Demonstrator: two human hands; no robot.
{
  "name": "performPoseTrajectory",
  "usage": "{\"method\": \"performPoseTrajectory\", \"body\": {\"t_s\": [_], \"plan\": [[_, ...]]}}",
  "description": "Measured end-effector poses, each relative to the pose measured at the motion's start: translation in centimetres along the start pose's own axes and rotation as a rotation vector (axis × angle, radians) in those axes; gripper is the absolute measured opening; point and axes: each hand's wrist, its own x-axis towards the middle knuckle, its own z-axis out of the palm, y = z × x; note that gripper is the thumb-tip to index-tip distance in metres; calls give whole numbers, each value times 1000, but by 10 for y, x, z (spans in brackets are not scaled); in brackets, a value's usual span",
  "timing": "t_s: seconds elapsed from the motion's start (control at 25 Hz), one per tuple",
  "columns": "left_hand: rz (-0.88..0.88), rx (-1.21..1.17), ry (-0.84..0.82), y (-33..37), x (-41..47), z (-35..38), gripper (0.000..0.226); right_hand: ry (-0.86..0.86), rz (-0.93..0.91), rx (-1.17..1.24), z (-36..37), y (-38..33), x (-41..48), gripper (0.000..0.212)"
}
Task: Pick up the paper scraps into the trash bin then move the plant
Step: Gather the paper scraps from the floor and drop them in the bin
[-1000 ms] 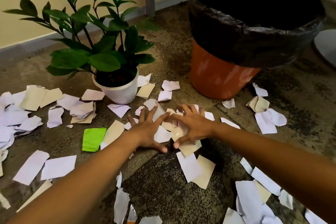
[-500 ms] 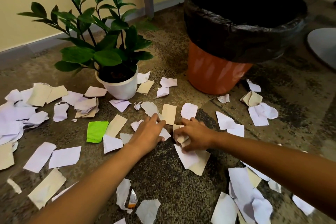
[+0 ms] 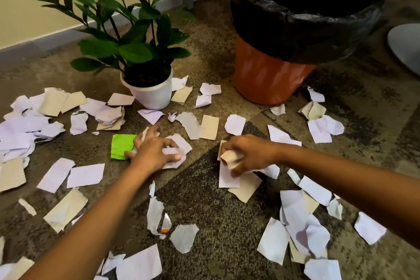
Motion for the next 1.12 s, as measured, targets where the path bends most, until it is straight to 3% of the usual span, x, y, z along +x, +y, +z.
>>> {"method": "performPoseTrajectory", "body": {"t_s": [0.12, 0.2, 0.36, 0.6, 0.8, 0.92, 1.12], "plan": [[39, 127, -242, -16, -6, 3, 18, -105, -20, -171, 22, -3, -6, 45], [109, 200, -257, -21, -10, 12, 25, -75, -12, -202, 34, 0, -12, 47], [70, 189, -36, -13, -23, 31, 30, 23, 97, -253, 39, 11, -12, 78], [138, -186, 251, -11, -35, 39, 19, -203, 50, -251, 38, 16, -19, 92], [164, -283, 398, -8, -46, 44, 36, -150, -4, -279, 62, 2, -27, 74], [126, -296, 397, -2, -47, 48, 28, -164, -63, -270, 69, 0, -33, 55], [81, -420, 392, 30, -45, 47, 29, -86, -113, -281, 58, 1, -40, 42]]}}
